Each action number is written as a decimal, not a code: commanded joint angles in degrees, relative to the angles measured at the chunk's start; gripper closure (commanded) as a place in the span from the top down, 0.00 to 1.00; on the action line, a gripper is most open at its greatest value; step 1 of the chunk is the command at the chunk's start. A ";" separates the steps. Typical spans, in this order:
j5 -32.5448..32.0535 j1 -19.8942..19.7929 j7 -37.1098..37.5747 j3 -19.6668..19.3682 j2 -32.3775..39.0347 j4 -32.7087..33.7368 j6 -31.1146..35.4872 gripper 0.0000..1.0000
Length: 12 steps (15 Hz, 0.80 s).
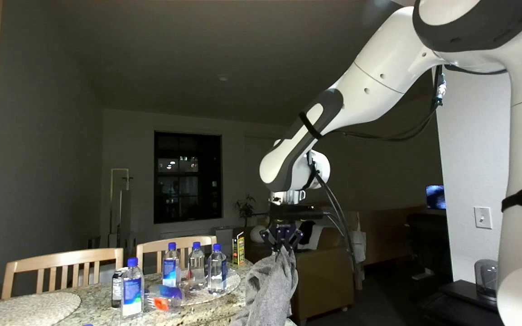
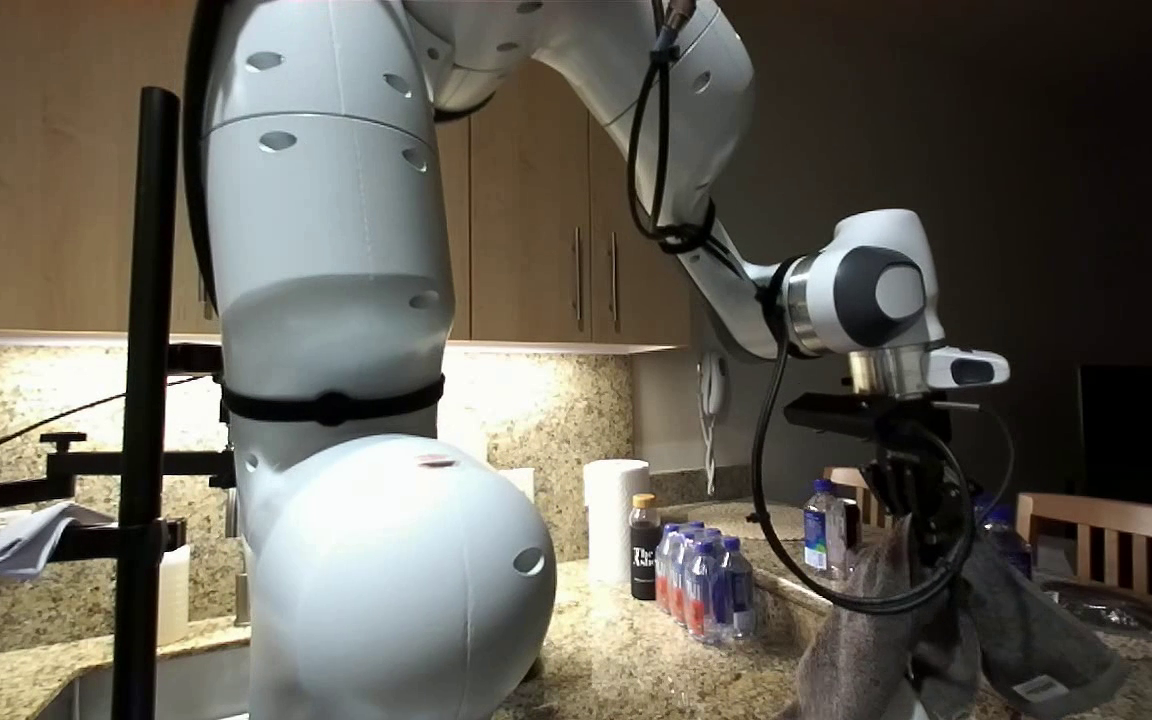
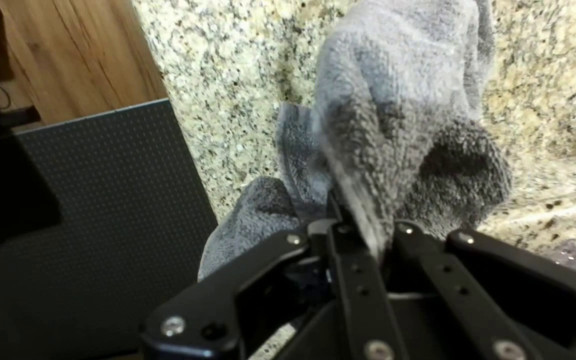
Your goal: Put the towel on the teddy bear
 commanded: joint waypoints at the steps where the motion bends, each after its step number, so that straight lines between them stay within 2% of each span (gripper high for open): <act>1: 0.58 -1.79 3.48 -0.76 5.87 1.69 -0.08 0.09; 8: 1.26 -1.02 7.67 -3.21 19.95 9.93 -2.18 0.09; 9: 1.73 -0.86 7.13 -3.26 21.39 11.52 -2.82 0.14; 10: 1.99 -0.63 6.92 -3.38 22.68 13.02 -3.39 0.35; 12: 2.20 -0.25 5.98 -3.32 24.88 16.21 -5.25 0.47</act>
